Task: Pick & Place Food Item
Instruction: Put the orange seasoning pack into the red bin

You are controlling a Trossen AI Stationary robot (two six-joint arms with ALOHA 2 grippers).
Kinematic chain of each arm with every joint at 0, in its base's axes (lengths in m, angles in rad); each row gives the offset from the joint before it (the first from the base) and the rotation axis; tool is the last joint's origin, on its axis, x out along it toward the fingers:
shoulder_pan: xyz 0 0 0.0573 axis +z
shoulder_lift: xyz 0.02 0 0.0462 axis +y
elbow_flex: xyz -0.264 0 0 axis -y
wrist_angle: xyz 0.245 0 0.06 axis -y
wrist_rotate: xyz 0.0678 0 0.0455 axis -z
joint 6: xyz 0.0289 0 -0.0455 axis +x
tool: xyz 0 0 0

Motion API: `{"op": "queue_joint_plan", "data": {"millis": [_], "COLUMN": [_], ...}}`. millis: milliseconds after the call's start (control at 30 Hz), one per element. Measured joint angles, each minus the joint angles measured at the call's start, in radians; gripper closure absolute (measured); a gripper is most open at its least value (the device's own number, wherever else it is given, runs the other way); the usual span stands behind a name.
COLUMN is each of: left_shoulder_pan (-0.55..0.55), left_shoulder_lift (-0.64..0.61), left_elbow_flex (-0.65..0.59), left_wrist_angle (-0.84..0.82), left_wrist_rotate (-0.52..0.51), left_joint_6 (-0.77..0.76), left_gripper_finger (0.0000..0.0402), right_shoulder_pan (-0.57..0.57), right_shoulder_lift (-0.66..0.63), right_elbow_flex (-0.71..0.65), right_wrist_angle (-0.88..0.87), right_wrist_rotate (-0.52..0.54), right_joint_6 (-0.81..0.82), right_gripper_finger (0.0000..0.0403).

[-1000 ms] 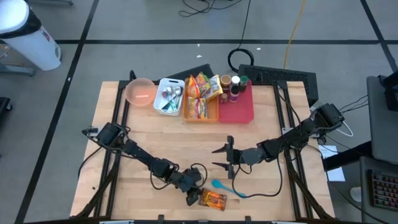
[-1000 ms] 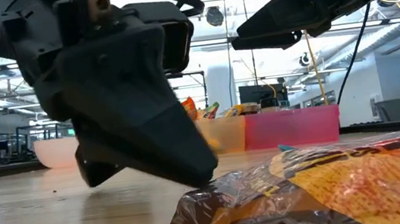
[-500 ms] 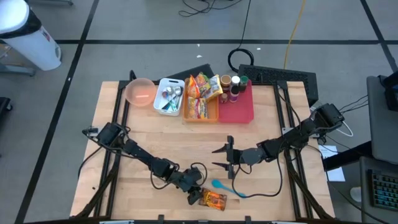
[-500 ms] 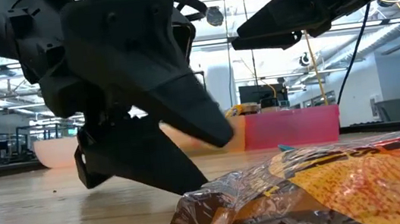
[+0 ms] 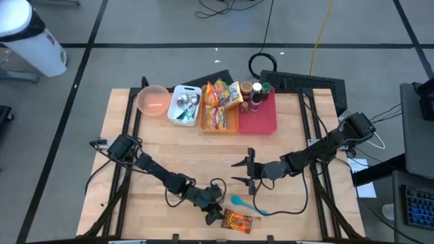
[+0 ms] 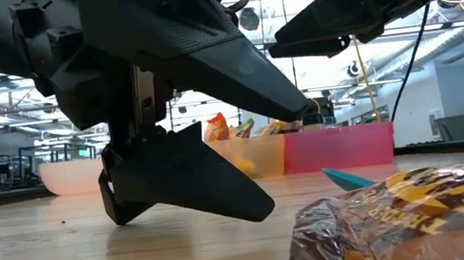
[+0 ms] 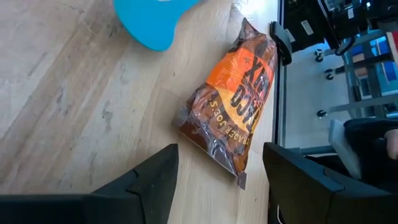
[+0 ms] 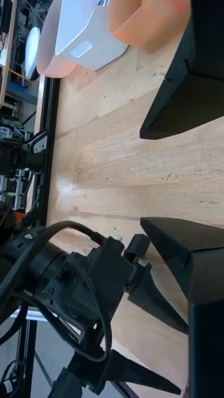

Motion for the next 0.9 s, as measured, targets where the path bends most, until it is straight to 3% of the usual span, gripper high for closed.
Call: {"op": "queue_joint_plan", "data": {"millis": [467,667,900], "left_shoulder_pan": [-0.023,-0.042,-0.045], "left_shoulder_lift": [0.003,0.003,0.003], "left_elbow_flex": [0.000,-0.001,-0.001], "left_wrist_angle": [-0.028,-0.040,-0.041], "left_wrist_rotate": [0.037,0.032,0.017], "left_joint_6": [-0.077,-0.114,-0.119], "left_gripper_finger": [0.0158,0.0158,0.0158], "right_shoulder_pan": [0.003,0.057,0.250], "right_shoulder_lift": [0.000,-0.028,-0.034], "right_elbow_flex": [0.000,0.000,0.030], "right_wrist_angle": [-0.107,-0.251,-0.362], "right_wrist_rotate": [-0.009,-0.133,0.023], "right_joint_6": [0.044,-0.019,-0.065], "right_gripper_finger": [0.0193,0.0193,0.0193]}}
